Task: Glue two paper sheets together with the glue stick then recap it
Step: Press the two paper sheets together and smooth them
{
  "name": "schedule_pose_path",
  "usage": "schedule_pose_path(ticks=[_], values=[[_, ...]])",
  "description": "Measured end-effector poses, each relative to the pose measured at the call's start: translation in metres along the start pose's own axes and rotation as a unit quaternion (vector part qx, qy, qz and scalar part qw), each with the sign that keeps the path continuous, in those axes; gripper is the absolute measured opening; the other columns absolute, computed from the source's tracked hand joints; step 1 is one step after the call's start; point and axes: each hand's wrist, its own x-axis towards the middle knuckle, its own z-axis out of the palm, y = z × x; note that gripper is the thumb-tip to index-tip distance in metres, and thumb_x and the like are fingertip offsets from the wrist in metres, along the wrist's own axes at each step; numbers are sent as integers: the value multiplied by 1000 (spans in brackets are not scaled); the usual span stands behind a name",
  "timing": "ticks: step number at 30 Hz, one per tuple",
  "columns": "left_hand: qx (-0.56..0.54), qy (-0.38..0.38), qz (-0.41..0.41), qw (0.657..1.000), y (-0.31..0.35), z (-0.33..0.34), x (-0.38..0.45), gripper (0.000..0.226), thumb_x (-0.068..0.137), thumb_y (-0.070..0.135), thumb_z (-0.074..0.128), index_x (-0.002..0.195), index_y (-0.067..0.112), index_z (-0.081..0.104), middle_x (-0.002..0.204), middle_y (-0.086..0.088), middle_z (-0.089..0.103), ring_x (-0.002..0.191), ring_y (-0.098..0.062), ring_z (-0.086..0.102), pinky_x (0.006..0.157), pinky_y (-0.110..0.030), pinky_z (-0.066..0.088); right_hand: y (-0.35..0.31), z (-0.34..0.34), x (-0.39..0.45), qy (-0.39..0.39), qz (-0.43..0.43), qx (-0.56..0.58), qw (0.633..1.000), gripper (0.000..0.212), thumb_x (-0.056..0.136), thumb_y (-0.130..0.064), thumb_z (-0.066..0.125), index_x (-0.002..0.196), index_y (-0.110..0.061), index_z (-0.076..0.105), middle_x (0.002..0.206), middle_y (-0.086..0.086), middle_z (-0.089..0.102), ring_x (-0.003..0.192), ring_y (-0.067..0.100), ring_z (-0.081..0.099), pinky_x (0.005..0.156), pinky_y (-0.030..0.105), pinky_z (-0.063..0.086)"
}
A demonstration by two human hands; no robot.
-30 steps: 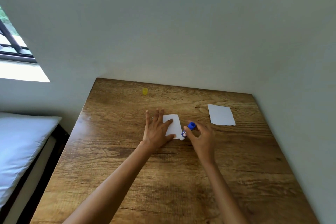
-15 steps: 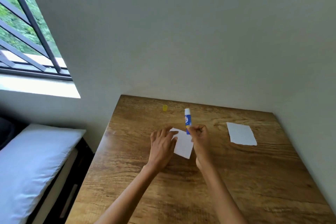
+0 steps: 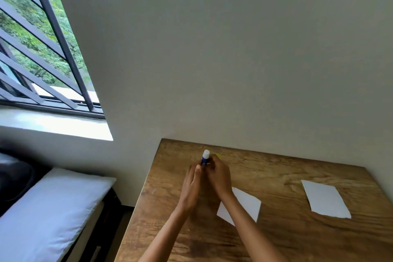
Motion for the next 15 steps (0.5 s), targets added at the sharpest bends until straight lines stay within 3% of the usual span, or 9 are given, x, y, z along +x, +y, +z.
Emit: schedule_pose_path(ticks=[6, 8, 12, 15], values=[[11, -3, -23, 1000, -11, -1, 19, 27, 98, 40, 25, 118, 43, 41, 115, 19, 47, 101, 20, 44, 75, 5, 34, 10, 9, 18, -14, -27, -49, 998, 15, 87, -18, 60, 101, -12, 63, 98, 6, 69, 86, 18, 64, 66, 13, 40], [30, 0, -19, 999, -14, 1, 18, 24, 98, 41, 25, 118, 46, 38, 114, 20, 44, 101, 20, 42, 77, 0, 32, 12, 11, 19, -18, -29, -54, 998, 17, 87, -20, 60, 102, -12, 63, 100, 5, 69, 87, 17, 63, 72, 16, 43], [52, 11, 3, 999, -12, 6, 16, 25, 99, 36, 27, 122, 40, 38, 120, 10, 42, 104, 9, 42, 91, -15, 29, 13, 10, 19, -22, -28, -49, 998, 12, 87, -23, 61, 94, -13, 61, 97, 9, 68, 81, 13, 59, 67, 13, 40], [76, 66, 8, 995, -10, 13, 10, 31, 99, 30, 32, 128, 22, 40, 123, 3, 39, 113, -7, 39, 92, -27, 31, 12, 5, 13, -27, -13, -23, 999, 37, 83, -26, 65, 116, -14, 56, 114, 1, 59, 100, 13, 55, 83, 20, 42]])
